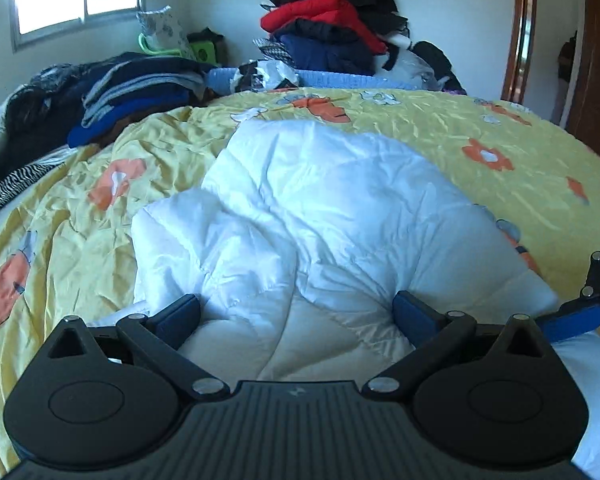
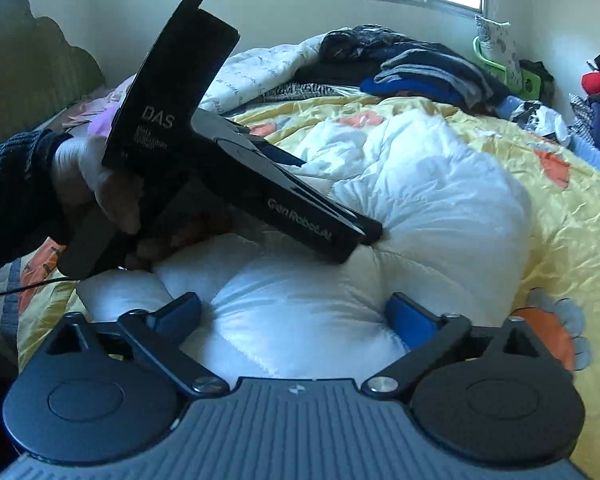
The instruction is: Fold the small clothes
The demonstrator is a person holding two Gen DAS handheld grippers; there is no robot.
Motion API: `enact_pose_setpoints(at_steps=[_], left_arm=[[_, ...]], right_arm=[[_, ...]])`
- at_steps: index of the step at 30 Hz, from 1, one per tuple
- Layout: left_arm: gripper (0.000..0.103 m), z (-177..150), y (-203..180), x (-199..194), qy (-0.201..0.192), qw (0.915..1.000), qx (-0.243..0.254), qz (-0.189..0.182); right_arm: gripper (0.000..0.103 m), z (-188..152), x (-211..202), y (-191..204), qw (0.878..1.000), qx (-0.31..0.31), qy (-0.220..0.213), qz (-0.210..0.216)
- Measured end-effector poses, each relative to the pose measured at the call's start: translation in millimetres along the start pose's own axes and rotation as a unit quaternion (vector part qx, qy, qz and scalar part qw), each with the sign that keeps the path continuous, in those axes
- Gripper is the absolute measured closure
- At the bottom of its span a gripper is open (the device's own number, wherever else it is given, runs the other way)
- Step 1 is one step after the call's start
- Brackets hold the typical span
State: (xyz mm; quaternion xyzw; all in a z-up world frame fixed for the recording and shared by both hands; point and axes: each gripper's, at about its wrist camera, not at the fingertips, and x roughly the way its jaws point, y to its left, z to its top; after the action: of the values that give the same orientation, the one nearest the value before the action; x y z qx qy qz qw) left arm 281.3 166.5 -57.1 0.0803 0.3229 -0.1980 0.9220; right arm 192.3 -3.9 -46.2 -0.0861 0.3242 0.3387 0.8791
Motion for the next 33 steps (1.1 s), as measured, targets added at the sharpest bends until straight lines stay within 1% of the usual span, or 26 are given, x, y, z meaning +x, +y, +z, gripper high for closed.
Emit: enact_pose_setpoints(at_steps=[1, 3, 4, 5, 7, 8, 9, 11, 12, 13, 14, 15, 16, 17, 18, 19, 20, 22, 23, 24, 25, 26, 27, 30, 31, 33], left_arm=[[0.0, 0.4, -0.3, -2.7, -0.003, 1.0, -0.001, 0.0], [0.0, 3.7, 1.0, -22.7, -0.017, 0.9998, -0.004, 0.007], [0.0, 7.3, 6.2, -35.9, -0.029, 0.9994, -0.018, 0.003], [0.0, 10.0, 12.9, -51.4, -0.047, 0.9982, -0.035, -0.01], [0.0, 11.4, 35.9, -88.3, -0.098, 0.9908, -0.086, -0.037], [0.0, 9.6, 47.5, -98.3, -0.109, 0.9867, -0.113, -0.04], [0.0, 4.4, 62.4, -102.8, -0.109, 0.9815, -0.152, -0.041], [0.0, -11.8, 88.0, -91.5, -0.068, 0.9706, -0.228, -0.033], [0.0, -23.4, 99.6, -80.0, -0.031, 0.9619, -0.271, -0.021], [0.0, -35.2, 109.8, -69.6, 0.004, 0.9495, -0.314, -0.012], [0.0, -44.8, 117.9, -62.6, 0.021, 0.9377, -0.346, -0.019], [0.0, -54.8, 125.6, -57.4, 0.029, 0.9238, -0.38, -0.037], [0.0, -59.1, 129.8, -54.9, 0.031, 0.9161, -0.397, -0.048], [0.0, -62.3, 133.1, -51.5, 0.036, 0.9094, -0.41, -0.062], [0.0, -62.7, 133.8, -48.9, 0.043, 0.9074, -0.412, -0.07], [0.0, -61.3, 134.2, -45.7, 0.05, 0.9097, -0.406, -0.07], [0.0, -59.1, 134.0, -44.5, 0.05, 0.9147, -0.396, -0.063], [0.0, -51.0, 136.0, -48.3, 0.043, 0.9279, -0.367, -0.049], [0.0, -50.1, 139.1, -50.1, 0.041, 0.9296, -0.363, -0.049], [0.0, -50.7, 141.5, -49.3, 0.045, 0.9278, -0.365, -0.064], [0.0, -53.1, 142.5, -45.0, 0.053, 0.9235, -0.369, -0.092], [0.0, -53.8, 142.7, -39.6, 0.064, 0.9202, -0.368, -0.116], [0.0, -55.6, 141.1, -33.4, 0.073, 0.9182, -0.367, -0.13], [0.0, -58.8, 137.5, -16.7, 0.089, 0.9108, -0.37, -0.159], [0.0, -57.1, 136.1, -14.2, 0.084, 0.9112, -0.368, -0.165], [0.0, -53.1, 131.3, -8.3, 0.086, 0.9141, -0.357, -0.171]], right_arm=[[0.005, 3.0, -6.8, -4.5, 1.0, 0.015, -0.003, 0.014], [0.011, 9.1, -29.7, -27.3, 0.994, 0.078, -0.028, 0.066], [0.012, 10.2, -45.7, -50.1, 0.984, 0.134, -0.049, 0.105], [0.011, 8.1, -58.4, -72.3, 0.972, 0.186, -0.068, 0.124], [0.003, 0.5, -70.8, -115.2, 0.947, 0.277, -0.087, 0.137], [0.003, -6.3, -69.7, -137.8, 0.932, 0.324, -0.084, 0.141], [0.004, -13.7, -64.0, -157.4, 0.919, 0.361, -0.071, 0.139], [0.007, -31.2, -43.1, -186.9, 0.894, 0.424, -0.037, 0.139], [0.009, -38.8, -33.8, -194.5, 0.88, 0.449, -0.029, 0.152], [0.011, -48.4, -21.1, -202.4, 0.859, 0.48, -0.02, 0.178], [0.012, -54.2, -11.5, -205.5, 0.846, 0.497, -0.013, 0.192], [0.013, -58.0, -5.5, -204.4, 0.843, 0.502, -0.007, 0.194], [0.013, -59.9, 2.3, -203.9, 0.845, 0.501, 0.002, 0.188], [0.013, -61.9, 8.4, -200.5, 0.847, 0.499, 0.011, 0.184], [0.012, -66.7, 10.7, -195.8, 0.847, 0.499, 0.015, 0.184], [0.01, -67.9, 14.8, -194.2, 0.844, 0.502, 0.014, 0.188], [0.011, -66.0, 16.4, -192.2, 0.846, 0.497, 0.011, 0.194], [0.01, -64.0, 18.7, -190.4, 0.844, 0.497, 0.01, 0.203], [0.009, -65.0, 21.1, -189.4, 0.841, 0.498, 0.009, 0.209], [0.007, -64.4, 22.7, -190.9, 0.84, 0.498, 0.006, 0.214], [0.007, -64.4, 24.9, -188.9, 0.838, 0.495, 0.0, 0.227], [0.007, -66.2, 22.5, -192.5, 0.834, 0.498, -0.002, 0.239], [0.006, -65.6, 26.1, -189.9, 0.829, 0.501, -0.002, 0.248], [0.0, -55.0, 31.5, -178.9, 0.844, 0.48, 0.006, 0.24], [0.0, -49.6, 35.0, -172.9, 0.853, 0.468, 0.015, 0.231], [0.0, -41.2, 39.0, -162.3, 0.865, 0.454, 0.028, 0.211]])
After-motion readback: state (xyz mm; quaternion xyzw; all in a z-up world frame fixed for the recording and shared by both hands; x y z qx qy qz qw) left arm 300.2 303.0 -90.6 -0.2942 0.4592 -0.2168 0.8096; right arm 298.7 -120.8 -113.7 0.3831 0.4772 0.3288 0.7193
